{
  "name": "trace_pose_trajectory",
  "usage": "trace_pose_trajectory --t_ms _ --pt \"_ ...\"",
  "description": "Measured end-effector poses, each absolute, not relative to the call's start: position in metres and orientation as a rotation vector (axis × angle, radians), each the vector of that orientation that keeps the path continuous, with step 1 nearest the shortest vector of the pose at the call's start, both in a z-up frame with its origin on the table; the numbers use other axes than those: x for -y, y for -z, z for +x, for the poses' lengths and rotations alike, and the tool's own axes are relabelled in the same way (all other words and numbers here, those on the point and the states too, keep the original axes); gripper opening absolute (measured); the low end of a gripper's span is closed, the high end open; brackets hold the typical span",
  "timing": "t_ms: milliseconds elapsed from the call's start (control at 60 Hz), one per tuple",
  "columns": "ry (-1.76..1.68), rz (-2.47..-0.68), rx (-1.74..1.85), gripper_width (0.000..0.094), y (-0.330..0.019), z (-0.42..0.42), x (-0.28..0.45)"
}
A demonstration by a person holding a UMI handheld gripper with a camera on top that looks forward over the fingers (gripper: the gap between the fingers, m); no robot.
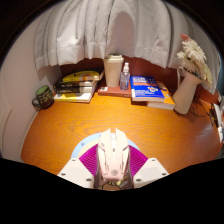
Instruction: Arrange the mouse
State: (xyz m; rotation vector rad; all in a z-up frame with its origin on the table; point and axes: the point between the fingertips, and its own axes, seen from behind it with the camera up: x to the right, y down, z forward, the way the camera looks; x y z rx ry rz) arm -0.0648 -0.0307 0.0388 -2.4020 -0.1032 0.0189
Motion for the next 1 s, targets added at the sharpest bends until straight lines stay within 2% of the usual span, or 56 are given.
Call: trace_pose_trajectory --t_ms 200,250,483,517,617,633,783,1000 --pt "-0.047 -2.476 0.087 0.0392 0.014 -0.074 0.051" --pt "-0.038 -2.447 0.073 0.0391 0.014 -0.074 0.049" --pt "-0.018 -2.445 0.056 0.0544 0.016 -0.073 0.049" --pt "-0.012 -2.448 0.046 0.059 0.017 -0.07 0.049" --pt "0.048 -2.477 0.019 0.0853 0.013 -0.056 0.055" --pt "0.052 -2.483 0.021 0.0867 0.012 -0.056 0.056" --pt "0.074 -2.444 0.036 0.0871 -0.026 -0.055 0.074" --pt "0.075 -2.315 0.016 0.0866 -0.12 -0.073 0.126"
